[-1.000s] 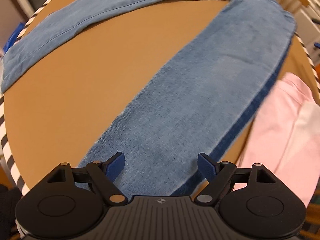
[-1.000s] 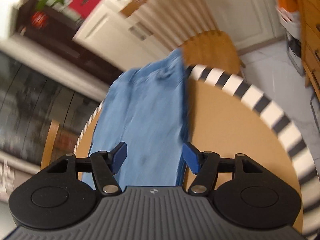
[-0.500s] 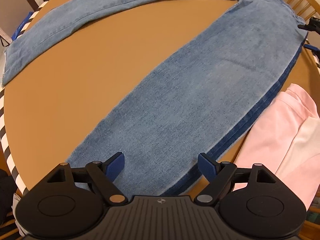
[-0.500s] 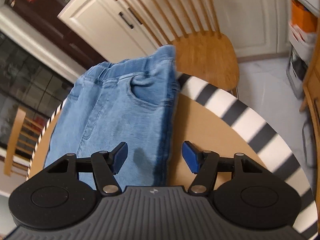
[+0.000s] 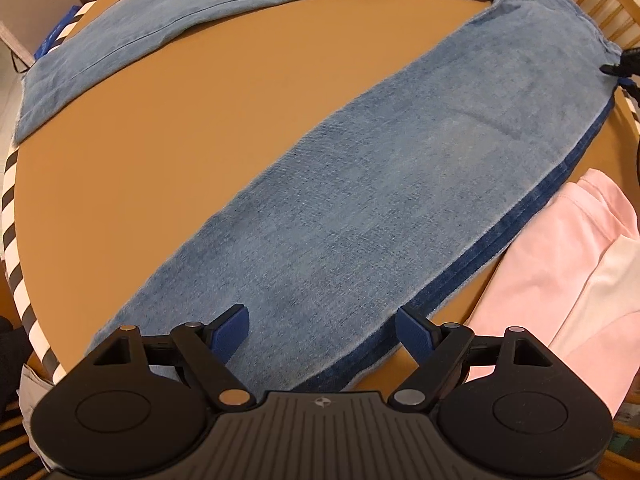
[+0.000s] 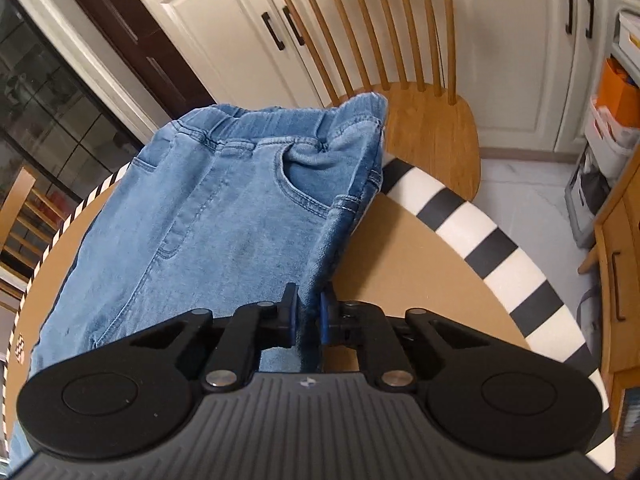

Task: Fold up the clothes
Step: 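Grasp the jeans waistband with the right gripper while the left gripper lifts a leg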

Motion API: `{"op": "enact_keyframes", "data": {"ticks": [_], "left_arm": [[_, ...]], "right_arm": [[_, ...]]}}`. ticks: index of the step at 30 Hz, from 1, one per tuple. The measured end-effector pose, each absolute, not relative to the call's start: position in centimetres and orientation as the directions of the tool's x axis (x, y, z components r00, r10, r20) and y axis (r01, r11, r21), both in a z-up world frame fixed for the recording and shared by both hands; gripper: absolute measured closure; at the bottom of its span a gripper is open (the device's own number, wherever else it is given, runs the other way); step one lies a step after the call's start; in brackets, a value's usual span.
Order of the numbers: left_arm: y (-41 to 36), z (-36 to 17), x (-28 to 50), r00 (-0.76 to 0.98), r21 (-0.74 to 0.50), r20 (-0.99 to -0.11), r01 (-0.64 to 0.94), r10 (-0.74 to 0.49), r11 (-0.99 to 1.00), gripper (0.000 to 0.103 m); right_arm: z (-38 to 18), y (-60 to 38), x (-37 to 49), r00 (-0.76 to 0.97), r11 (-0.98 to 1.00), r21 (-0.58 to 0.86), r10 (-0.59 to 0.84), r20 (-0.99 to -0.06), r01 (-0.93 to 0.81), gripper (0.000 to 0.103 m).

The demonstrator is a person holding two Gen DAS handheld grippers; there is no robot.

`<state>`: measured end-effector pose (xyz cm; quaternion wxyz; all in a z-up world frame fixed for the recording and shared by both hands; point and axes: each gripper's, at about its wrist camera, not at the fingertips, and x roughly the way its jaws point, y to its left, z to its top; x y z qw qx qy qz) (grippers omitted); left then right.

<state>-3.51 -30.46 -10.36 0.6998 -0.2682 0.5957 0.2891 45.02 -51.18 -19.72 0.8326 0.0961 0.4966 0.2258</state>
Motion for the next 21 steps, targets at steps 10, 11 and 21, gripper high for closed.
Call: {"op": "enact_keyframes", "data": {"ticks": [10,11,21], "left_arm": [[-30.1,-9.4,-8.1,0.16,-0.082,-0.985,-0.778,0.07,0.623,0.02],[-29.9,-9.3,-8.7,0.169,-0.093,-0.983,-0.785,0.067,0.612,0.02],[-28.2,-10.5,-16.6,0.372,-0.383,-0.923,-0.909,-0.096,0.163,0.019]], "right_arm": [[-17.4,-50.1,44.1,0.44,0.9,0.321,0.426,-0.79,-0.296,0.094],[-17.0,-50.0,43.9,0.445,0.903,0.309,0.418,-0.792,-0.299,0.094],[-15.4,-47.7,43.6,0.459,0.918,0.193,0.346,-0.818,-0.347,0.094]]}}
